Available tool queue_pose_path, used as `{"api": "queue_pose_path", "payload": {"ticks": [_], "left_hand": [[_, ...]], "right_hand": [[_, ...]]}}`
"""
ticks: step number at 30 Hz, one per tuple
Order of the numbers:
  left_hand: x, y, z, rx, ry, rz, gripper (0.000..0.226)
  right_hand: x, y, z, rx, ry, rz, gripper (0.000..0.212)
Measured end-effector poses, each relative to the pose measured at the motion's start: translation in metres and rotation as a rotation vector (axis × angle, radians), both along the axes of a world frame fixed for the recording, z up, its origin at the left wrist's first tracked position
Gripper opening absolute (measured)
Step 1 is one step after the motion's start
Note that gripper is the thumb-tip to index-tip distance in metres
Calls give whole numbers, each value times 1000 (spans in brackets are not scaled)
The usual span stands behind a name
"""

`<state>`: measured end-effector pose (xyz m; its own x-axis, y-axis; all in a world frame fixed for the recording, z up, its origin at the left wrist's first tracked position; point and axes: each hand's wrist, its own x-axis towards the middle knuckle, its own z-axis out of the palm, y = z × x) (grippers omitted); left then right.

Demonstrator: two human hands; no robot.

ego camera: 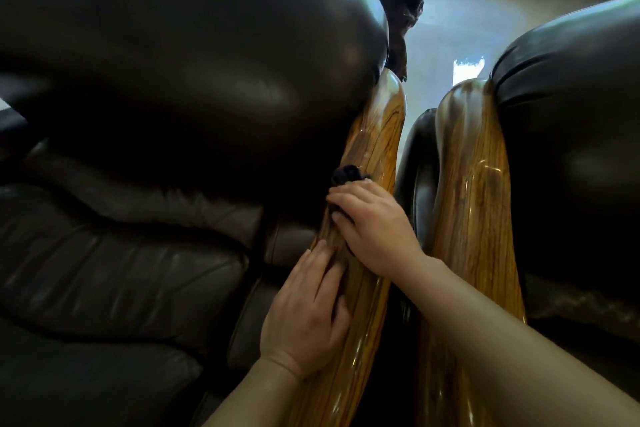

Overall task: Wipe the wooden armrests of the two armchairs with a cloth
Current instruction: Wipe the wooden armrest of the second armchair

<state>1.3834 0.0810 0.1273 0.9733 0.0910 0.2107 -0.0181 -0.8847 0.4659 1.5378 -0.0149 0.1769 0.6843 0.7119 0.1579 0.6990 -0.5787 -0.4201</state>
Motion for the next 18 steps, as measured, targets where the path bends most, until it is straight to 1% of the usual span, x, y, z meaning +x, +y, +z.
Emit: {"api": "queue_pose_path", "payload": {"ticks": [3,4,5,7,10,12,14,15,17,18], "left_hand": [[0,1,1,-5,5,1,52],[1,1,2,-2,9,3,50],[1,1,2,3,10,3,49],[1,0,1,10,5,4,47],[1,1,0,0,3,0,46],[1,2,-1,4,-6,-2,46],[1,1,-1,6,-18,2,45],[1,1,-1,5,-21,6,45],[1,1,-2,4,-14,8,45],[1,1,-2,-2,-5,17,45]], "right_hand": [[-8,-22,4,-102,10,224,37],[-4,-31,5,-119,-5,249,37],[1,-38,3,-104,-22,223,38],[3,-41,-2,9,-8,42,39],[-11,-22,-9,212,113,-285,40],[-7,-7,-7,288,172,-410,40],[14,6,-4,299,229,-492,41],[26,12,-3,271,232,-511,42],[38,18,-2,180,164,-478,45],[35,18,-3,132,123,-420,47]]}}
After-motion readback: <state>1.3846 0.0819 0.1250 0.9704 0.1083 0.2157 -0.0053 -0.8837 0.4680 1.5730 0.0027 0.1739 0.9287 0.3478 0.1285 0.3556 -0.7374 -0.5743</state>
